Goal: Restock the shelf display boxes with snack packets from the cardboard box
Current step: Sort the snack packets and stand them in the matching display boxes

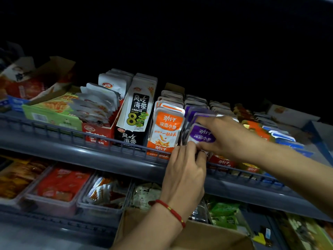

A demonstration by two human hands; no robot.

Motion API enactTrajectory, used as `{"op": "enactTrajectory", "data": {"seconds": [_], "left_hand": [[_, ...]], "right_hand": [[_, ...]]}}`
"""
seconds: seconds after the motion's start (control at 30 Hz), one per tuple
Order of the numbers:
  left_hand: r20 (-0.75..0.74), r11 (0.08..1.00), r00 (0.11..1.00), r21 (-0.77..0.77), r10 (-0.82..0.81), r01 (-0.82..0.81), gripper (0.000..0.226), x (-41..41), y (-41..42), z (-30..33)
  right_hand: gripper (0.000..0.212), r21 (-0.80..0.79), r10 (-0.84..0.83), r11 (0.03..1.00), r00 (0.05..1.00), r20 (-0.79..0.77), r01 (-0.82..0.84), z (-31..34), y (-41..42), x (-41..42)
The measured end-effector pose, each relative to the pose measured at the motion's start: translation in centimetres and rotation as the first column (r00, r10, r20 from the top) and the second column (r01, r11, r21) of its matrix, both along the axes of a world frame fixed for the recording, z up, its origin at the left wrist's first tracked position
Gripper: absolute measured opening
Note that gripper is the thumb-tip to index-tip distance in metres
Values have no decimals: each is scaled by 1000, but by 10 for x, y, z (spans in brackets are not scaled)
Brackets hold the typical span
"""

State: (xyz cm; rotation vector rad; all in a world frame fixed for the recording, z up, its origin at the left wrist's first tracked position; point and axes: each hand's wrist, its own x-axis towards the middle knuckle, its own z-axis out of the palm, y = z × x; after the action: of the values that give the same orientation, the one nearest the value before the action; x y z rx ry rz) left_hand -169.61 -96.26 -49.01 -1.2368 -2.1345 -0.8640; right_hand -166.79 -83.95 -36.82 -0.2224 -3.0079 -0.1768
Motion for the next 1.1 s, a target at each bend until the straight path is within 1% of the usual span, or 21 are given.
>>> {"op": "enactTrajectory", "data": {"seconds": [0.07,0.23,0.33,0.43,0.5,0.57,0.63,0.7,0.73,0.8,0.87,0.93,1.0,1.03,1.1], "left_hand": [[8,1000,1000,3,-14,14,42,-1,-1,0],[38,999,999,-13,-39,39,44,-2,-4,1],[102,996,991,43,-85,81,43,-4,-3,1],[268,974,952,208,-149,94,43,-7,-3,7],[328,960,932,272,-156,65,54,-8,-1,10],[362,967,923,250,-133,41,64,-9,1,11],[387,973,914,229,-121,32,64,-8,1,11],[375,971,918,238,-125,35,61,-7,0,11],[369,970,921,241,-128,38,63,-6,-1,11],[380,959,912,279,-155,47,68,-6,-3,9],[458,929,861,367,-223,45,69,-7,-5,10],[524,891,795,452,-306,45,64,-7,-8,13],[551,865,753,500,-359,47,61,-5,-10,16],[562,860,738,507,-373,48,60,-4,-11,17],[575,856,720,515,-388,50,62,-4,-11,17]], "right_hand": [[50,-64,-2,998,1000,-22,0,-2,-1,3],[31,-141,41,989,996,-76,-52,-1,1,11],[27,-168,24,985,992,-123,-45,1,6,16],[29,-216,13,975,991,-133,-42,6,9,23],[31,-238,7,970,991,-137,-40,8,9,26],[31,-248,4,968,992,-125,-35,9,8,27],[35,-227,-21,974,993,-114,-5,4,7,29],[42,-183,-74,982,984,-159,44,-5,4,31],[44,-187,-112,979,975,-190,76,-11,1,33],[49,-260,-195,957,947,-254,127,-23,-9,33],[54,-299,-271,938,912,-308,177,-32,-19,28],[57,-237,-319,939,885,-338,248,-35,-27,22],[56,-192,-347,936,869,-352,296,-34,-33,18],[51,-214,-362,929,863,-354,302,-34,-34,16],[39,-337,-408,895,839,-360,291,-35,-36,12]]}}
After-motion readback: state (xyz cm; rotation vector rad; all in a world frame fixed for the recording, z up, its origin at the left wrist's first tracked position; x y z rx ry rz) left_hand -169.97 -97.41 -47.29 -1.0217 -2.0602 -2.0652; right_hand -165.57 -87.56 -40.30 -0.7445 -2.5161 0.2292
